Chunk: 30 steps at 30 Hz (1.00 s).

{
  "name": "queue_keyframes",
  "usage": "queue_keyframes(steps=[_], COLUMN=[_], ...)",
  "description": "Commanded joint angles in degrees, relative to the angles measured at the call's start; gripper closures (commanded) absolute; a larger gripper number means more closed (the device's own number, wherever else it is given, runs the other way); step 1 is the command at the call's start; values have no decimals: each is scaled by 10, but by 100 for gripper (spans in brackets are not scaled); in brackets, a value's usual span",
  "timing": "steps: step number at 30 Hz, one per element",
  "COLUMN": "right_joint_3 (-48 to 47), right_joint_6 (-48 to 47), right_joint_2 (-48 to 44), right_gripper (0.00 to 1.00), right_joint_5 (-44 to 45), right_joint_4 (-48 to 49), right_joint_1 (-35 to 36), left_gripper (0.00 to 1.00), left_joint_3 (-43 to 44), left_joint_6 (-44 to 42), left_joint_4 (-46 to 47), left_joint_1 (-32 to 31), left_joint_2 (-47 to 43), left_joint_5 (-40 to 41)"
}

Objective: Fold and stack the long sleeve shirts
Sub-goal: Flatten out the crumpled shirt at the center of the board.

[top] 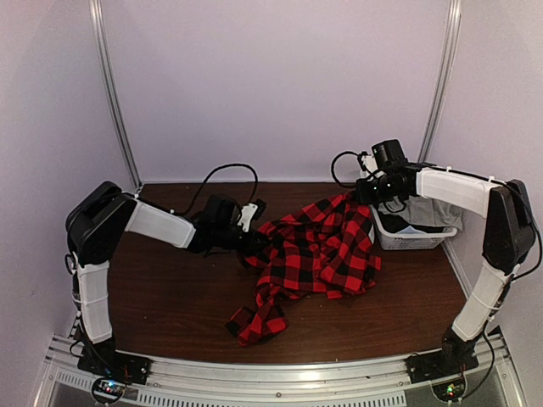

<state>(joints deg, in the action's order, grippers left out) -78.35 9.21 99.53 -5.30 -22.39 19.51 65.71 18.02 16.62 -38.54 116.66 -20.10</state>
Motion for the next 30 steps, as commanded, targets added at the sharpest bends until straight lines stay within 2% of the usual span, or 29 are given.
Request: queue_keyframes(steps=[1, 19, 30], right_joint_3=[8, 18, 21], right_joint_6=[-2, -3, -3], right_joint_2=[-25, -31, -35], right_gripper=[100, 100, 100], right_joint_5=[-2, -3, -2], right_joint_4=[6, 8, 7], right_joint_1=[-5, -5, -5], left_gripper=[95, 87, 90], left_joint_3=[-2, -1, -1], left_joint_6=[2, 11, 12], left_joint_4=[23, 23, 19], left_joint_1=[5, 13, 13], left_joint_2=[-29, -40, -46], left_joint_5=[1, -16, -7])
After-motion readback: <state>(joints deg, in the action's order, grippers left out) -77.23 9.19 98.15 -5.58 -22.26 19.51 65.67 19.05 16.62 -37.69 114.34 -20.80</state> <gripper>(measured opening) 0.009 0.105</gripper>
